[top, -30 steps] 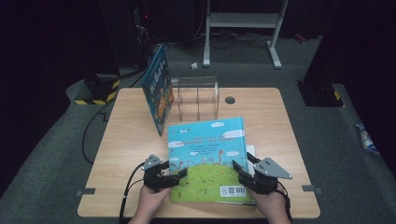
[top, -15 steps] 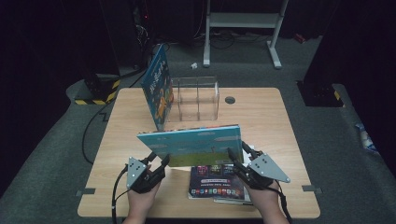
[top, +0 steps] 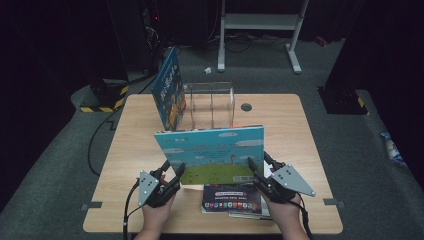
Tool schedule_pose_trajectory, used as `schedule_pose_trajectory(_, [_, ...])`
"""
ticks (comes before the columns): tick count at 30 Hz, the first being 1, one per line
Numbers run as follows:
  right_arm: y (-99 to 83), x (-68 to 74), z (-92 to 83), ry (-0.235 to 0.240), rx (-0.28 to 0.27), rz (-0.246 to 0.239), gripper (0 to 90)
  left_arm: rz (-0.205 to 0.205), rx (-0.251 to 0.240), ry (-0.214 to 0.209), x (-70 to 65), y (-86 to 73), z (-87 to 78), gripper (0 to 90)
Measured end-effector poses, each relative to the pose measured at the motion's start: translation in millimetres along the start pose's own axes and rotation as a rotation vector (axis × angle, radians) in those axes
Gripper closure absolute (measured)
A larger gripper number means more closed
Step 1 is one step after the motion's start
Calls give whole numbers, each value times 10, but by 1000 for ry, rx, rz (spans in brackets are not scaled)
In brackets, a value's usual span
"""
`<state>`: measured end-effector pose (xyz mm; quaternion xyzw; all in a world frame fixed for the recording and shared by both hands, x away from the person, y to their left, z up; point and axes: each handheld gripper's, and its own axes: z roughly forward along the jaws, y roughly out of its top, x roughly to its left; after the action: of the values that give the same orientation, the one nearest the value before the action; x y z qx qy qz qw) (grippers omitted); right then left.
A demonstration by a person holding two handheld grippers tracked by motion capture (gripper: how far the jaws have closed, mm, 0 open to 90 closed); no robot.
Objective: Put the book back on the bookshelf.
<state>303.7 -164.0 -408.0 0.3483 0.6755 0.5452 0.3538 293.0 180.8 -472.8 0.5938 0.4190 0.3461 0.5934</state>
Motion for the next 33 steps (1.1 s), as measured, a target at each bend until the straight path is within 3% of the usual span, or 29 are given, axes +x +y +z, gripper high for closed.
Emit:
schedule_pose_trajectory(7, [40,-27,31,-16,-2,2,531,8,-21,-12,37,23,98,508])
schedule_pose_trajectory(16, [81,-93,119,-42,-2,10,529,-15,-25,-25,86,13,278,508])
schedule_pose_trajectory(22, [136,-113,192,-49,-1,1,530,-7,-54,-24,142,68,362,505])
schedule_pose_trajectory(33, [88,-71,242,-58,21,6,519,-60,-67,-18,190,-145,409,499])
